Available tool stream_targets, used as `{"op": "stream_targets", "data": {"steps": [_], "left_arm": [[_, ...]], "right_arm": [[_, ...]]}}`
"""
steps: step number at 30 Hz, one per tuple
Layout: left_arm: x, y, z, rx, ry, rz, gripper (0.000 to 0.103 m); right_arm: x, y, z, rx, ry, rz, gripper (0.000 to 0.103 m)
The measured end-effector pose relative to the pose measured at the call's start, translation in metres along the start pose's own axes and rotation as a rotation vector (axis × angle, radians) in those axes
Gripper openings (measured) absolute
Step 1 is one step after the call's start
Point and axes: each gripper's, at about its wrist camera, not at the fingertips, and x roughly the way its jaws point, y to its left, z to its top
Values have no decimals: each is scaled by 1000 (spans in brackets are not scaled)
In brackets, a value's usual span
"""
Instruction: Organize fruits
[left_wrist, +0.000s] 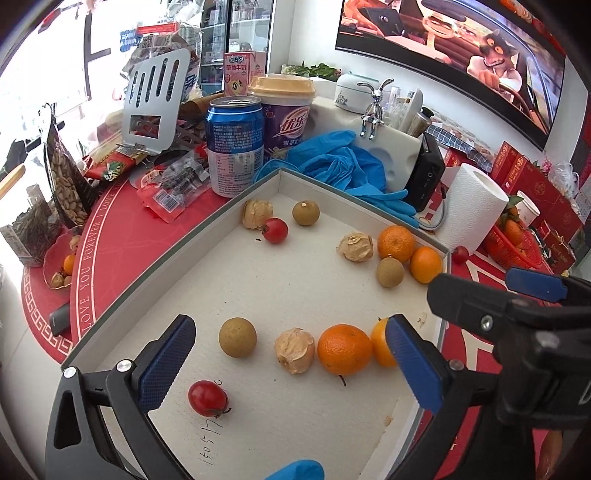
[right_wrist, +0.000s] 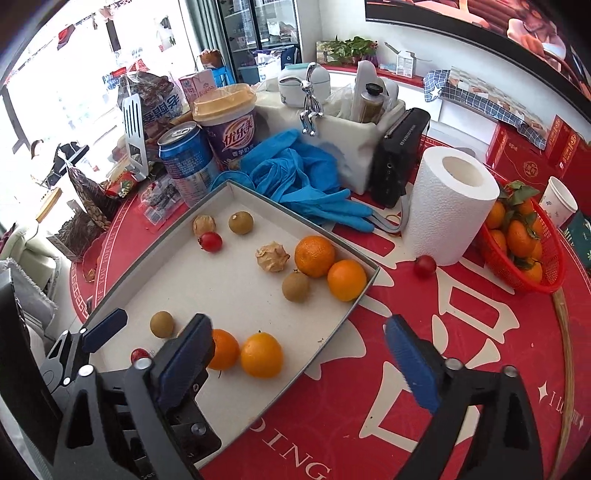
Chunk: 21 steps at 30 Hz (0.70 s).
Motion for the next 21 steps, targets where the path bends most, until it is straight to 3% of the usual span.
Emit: {"op": "stream_targets", "data": {"steps": [21], "left_arm": [[-2, -12, -3, 59, -9, 43, 103]], "right_arm": [[4, 11, -5, -59, 16, -55, 103]]}}
